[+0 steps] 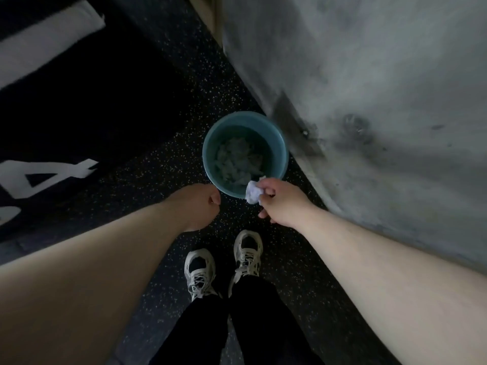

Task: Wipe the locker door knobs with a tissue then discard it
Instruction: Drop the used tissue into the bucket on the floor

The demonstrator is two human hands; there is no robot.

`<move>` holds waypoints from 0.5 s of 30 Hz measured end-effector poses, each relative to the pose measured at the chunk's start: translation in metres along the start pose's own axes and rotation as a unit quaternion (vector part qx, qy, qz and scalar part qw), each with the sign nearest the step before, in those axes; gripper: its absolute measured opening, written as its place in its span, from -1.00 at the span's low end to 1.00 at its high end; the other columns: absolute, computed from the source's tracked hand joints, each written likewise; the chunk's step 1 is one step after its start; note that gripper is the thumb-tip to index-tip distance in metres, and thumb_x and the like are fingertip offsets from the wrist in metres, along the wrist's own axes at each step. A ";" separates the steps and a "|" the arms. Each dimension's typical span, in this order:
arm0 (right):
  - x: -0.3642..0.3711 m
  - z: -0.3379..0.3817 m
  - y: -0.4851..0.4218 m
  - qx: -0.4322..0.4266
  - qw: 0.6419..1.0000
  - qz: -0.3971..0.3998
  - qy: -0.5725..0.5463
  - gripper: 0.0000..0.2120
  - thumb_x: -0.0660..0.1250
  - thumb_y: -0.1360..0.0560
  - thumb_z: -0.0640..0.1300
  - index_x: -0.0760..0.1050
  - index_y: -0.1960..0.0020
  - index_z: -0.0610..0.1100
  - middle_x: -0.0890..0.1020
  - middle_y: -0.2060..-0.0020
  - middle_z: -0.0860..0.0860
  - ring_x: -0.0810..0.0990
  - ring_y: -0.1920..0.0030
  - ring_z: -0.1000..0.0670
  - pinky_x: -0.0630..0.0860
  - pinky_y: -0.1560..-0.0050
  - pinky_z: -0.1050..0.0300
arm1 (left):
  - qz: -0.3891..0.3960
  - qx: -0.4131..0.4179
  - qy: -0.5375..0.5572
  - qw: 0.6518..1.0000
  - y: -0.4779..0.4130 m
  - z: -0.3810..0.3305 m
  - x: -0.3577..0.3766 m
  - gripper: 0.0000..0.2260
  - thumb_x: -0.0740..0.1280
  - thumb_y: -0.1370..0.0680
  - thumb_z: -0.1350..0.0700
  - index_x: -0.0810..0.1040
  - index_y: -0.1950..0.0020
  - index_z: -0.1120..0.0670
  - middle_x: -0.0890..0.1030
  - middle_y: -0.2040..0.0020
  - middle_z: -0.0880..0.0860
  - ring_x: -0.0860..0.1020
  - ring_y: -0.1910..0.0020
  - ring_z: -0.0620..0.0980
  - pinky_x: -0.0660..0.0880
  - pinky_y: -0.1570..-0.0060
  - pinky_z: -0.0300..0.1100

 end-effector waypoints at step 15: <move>0.056 -0.023 -0.104 -0.031 0.990 0.056 0.125 -0.47 0.16 -0.61 -0.08 0.16 -0.55 -0.06 0.37 -0.47 -0.06 0.52 -0.28 -0.08 0.46 -0.22 0.09 | -0.023 0.004 0.029 0.999 -0.081 0.030 0.026 -0.79 0.21 -0.63 0.10 0.52 -0.25 0.01 0.50 -0.23 -0.01 0.44 -0.10 -0.06 0.33 -0.01 -0.24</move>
Point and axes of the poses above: each hand's wrist, its own y-axis away from the middle knuckle, its own x-axis out of the palm, z = x × y, the point moved 6 cm from there along -y, towards the middle knuckle
